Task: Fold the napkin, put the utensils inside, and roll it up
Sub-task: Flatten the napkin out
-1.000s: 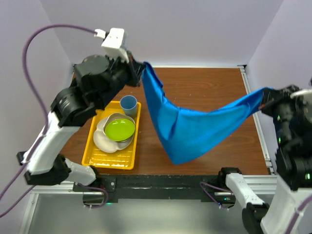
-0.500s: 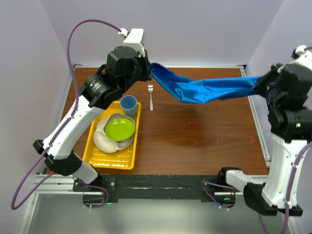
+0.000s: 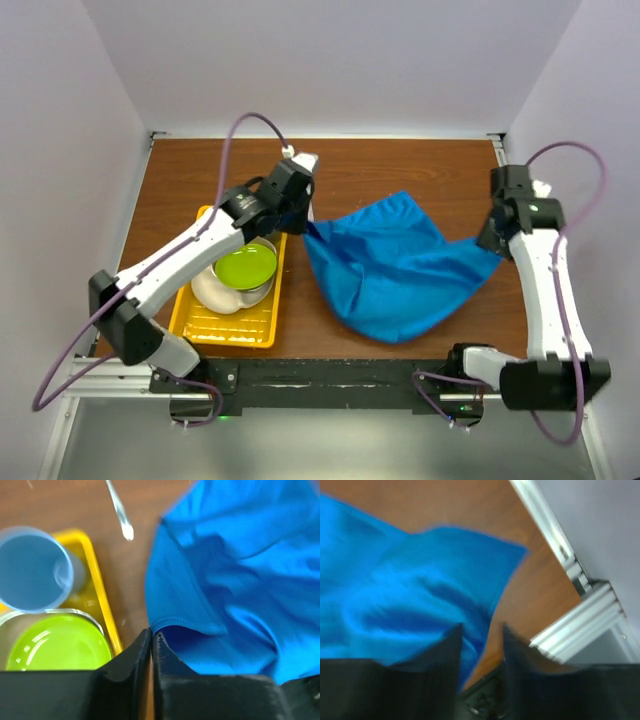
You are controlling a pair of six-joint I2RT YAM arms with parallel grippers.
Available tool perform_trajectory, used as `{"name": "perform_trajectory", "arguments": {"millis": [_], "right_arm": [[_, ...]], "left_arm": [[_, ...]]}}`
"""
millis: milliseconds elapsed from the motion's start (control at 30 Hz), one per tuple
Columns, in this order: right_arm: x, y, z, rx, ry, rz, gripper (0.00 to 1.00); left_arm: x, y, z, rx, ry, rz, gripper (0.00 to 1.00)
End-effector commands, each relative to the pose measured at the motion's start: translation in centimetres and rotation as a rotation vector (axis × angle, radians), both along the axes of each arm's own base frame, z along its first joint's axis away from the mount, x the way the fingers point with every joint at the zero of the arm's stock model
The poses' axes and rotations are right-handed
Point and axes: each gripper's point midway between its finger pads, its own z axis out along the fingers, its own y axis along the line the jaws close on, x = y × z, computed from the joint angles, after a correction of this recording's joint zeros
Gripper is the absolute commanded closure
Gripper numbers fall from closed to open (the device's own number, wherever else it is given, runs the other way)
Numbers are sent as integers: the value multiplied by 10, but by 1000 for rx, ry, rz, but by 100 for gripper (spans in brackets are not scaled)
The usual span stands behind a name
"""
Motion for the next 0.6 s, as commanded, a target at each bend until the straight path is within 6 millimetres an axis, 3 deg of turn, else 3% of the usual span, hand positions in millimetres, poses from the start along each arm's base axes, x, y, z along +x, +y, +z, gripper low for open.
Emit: {"name": "perform_trajectory", "arguments": {"millis": [0, 33, 67, 133, 167, 267, 300, 333, 367, 400, 433, 500, 567], "right_arm": [[-1, 10, -46, 65, 154, 26, 30], [0, 11, -45, 65, 150, 28, 28], [3, 7, -42, 44, 141, 17, 19], [19, 8, -35, 40, 97, 56, 15], [29, 20, -37, 100, 77, 100, 9], [71, 45, -54, 207, 50, 193, 9], [95, 57, -67, 254, 27, 220, 9], [107, 61, -76, 274, 26, 221, 10], [117, 77, -82, 282, 32, 262, 11], [134, 83, -76, 275, 3, 270, 13], [144, 98, -96, 277, 64, 301, 13], [162, 115, -101, 283, 71, 336, 16], [169, 136, -125, 288, 126, 367, 18]], "left_arm": [[-22, -15, -54, 6, 199, -115, 78], [-25, -16, -56, -6, 202, -125, 73], [-33, -11, -55, -24, 198, -125, 69], [-34, -10, -50, -49, 165, -127, 60], [-36, -6, -49, -48, 157, -122, 57], [-38, -2, -52, -21, 164, -133, 52], [-38, -7, -51, -39, 164, -150, 51], [-37, -12, -50, -54, 159, -167, 51], [-35, -15, -50, -58, 157, -176, 51], [-38, -26, -47, -98, 173, -224, 51], [-39, -31, -46, -109, 178, -238, 52], [-36, -41, -38, -148, 173, -262, 52], [-34, -48, -32, -169, 158, -287, 52]]}}
